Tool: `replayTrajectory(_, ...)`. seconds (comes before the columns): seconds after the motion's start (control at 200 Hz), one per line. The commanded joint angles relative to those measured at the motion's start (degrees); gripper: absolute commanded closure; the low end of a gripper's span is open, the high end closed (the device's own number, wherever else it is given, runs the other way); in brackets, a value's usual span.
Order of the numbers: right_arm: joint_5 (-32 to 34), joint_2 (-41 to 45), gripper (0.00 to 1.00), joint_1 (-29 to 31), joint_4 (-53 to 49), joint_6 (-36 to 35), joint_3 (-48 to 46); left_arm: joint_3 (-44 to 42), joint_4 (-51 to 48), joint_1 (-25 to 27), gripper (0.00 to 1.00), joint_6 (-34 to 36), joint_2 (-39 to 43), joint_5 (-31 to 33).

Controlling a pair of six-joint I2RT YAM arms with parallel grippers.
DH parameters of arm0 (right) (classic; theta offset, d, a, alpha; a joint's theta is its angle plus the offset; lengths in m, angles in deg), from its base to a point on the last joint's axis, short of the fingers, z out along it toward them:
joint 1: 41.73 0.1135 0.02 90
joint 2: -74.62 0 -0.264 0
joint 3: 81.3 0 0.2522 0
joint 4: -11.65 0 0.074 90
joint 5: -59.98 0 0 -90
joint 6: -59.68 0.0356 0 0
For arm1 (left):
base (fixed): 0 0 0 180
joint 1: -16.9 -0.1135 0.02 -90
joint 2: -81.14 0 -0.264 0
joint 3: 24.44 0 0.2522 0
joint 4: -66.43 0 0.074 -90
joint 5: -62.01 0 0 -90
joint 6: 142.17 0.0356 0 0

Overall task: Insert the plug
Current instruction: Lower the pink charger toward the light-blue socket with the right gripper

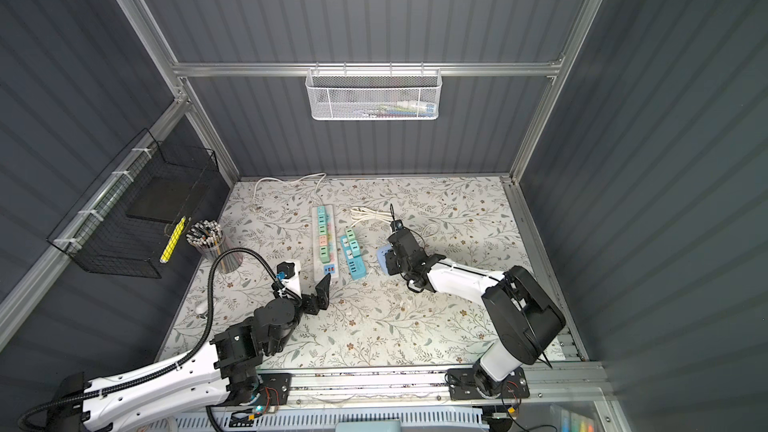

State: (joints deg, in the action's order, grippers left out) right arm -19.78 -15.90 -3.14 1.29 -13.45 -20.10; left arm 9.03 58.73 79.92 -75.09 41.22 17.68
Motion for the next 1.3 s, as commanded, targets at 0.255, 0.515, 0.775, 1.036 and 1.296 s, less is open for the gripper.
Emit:
replayTrajectory(0.255, -2.79, -0.56, 0.82, -0.35, 1.46, 0.19, -1.01, 3.98, 0.81, -0.01, 0.08, 0.94, -2.71, -1.20)
replayTrajectory(0.515, -1.48, 0.07, 0.81, -0.06, 1.37, -0.11, -2.06, 3.32, 1.32, -0.01, 0.08, 0.92, -2.70, -0.98)
replayTrajectory(0.775, -0.89, -2.03, 0.81, 0.39, 0.95, 0.01, -1.53, 2.98, 1.41, -0.01, 0.08, 1.03, -2.63, -0.68)
replayTrajectory(1.036, 0.86, -3.62, 0.82, 1.62, 0.29, 0.50, -1.30, 2.62, 1.58, -0.01, 0.08, 1.03, -2.15, -0.49)
replayTrajectory(1.296, 3.68, -7.73, 0.82, 3.83, 0.11, 0.98, -1.69, 2.14, 1.85, -0.01, 0.07, 0.98, -1.93, -0.49)
